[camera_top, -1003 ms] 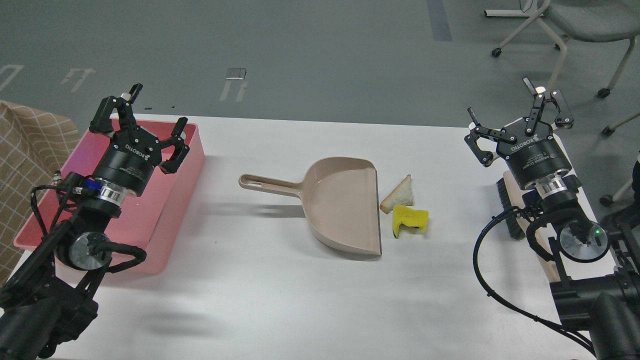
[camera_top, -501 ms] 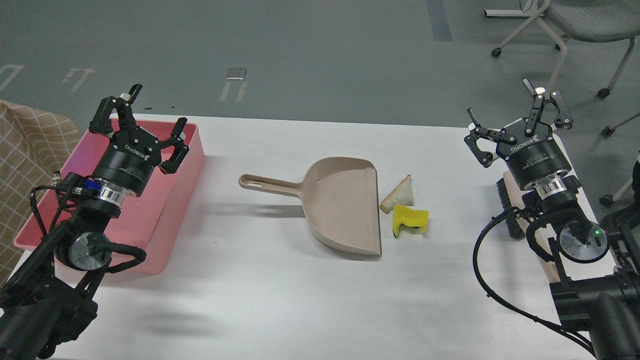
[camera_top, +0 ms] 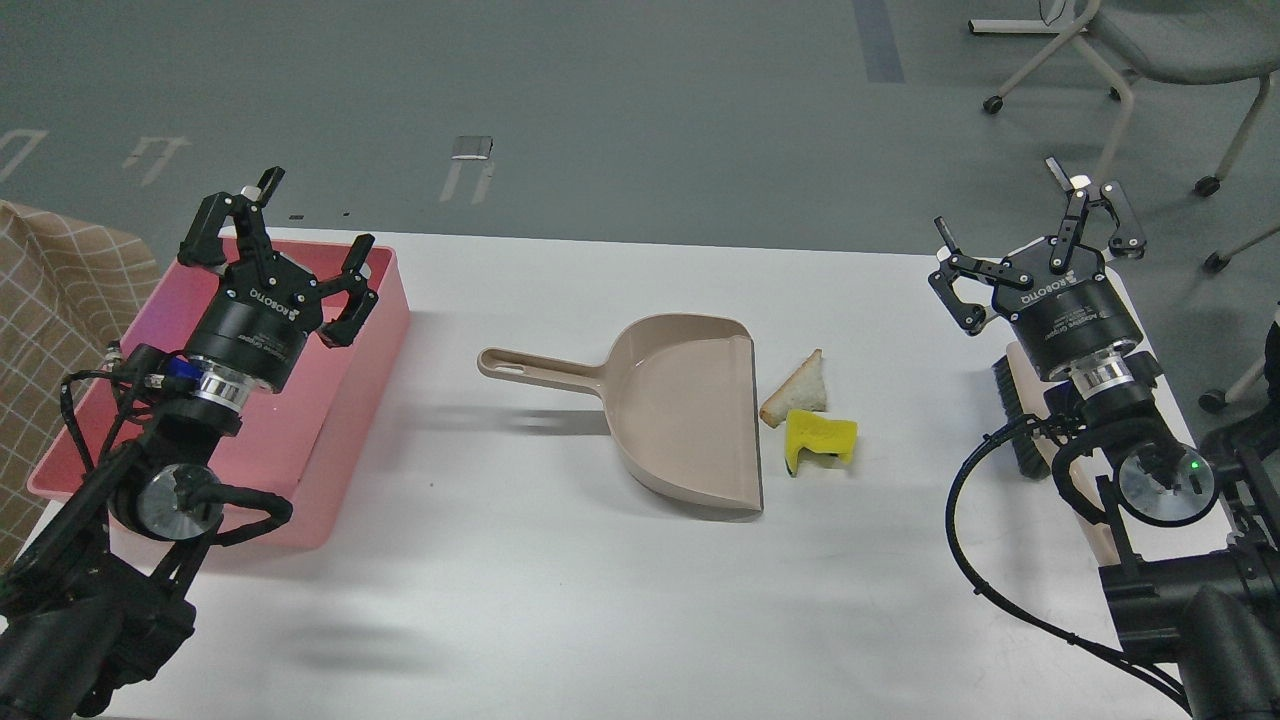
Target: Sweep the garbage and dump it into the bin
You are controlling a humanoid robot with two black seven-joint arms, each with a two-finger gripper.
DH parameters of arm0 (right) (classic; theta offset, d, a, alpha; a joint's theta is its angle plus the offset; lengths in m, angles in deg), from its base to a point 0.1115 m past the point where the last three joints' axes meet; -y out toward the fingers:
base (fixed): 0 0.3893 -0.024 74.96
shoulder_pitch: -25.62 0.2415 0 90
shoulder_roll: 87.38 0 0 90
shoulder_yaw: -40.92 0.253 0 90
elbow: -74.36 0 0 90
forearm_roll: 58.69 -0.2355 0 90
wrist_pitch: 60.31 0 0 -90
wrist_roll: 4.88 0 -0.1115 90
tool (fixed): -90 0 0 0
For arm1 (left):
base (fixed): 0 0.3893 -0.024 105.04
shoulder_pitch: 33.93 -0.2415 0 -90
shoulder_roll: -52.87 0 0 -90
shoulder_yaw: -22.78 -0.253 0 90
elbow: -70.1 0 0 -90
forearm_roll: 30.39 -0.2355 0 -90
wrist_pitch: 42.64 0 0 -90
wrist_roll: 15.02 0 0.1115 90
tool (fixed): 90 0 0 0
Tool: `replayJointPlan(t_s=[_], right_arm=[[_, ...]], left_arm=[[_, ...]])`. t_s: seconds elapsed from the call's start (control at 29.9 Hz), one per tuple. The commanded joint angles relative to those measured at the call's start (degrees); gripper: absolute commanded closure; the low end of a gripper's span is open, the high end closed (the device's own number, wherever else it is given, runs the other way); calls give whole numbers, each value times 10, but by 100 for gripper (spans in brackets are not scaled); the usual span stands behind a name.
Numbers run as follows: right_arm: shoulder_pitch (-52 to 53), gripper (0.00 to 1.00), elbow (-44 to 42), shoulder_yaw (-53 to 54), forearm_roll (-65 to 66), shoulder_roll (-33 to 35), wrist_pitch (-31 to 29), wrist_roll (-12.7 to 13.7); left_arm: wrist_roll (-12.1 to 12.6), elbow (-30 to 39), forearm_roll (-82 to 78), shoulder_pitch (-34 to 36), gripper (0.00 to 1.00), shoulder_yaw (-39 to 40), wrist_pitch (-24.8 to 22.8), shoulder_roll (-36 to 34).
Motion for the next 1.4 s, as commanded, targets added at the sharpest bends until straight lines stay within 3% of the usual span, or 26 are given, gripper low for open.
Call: replayJointPlan(t_s=[0.0, 1.37], right_arm=[[-1, 0, 0, 0, 0, 0, 0, 0], [0, 0, 0, 1, 0, -1, 0, 0]], left_arm=[[0, 0, 0, -1, 2, 0, 0, 0], [0, 0, 0, 1, 2, 1, 0, -1]])
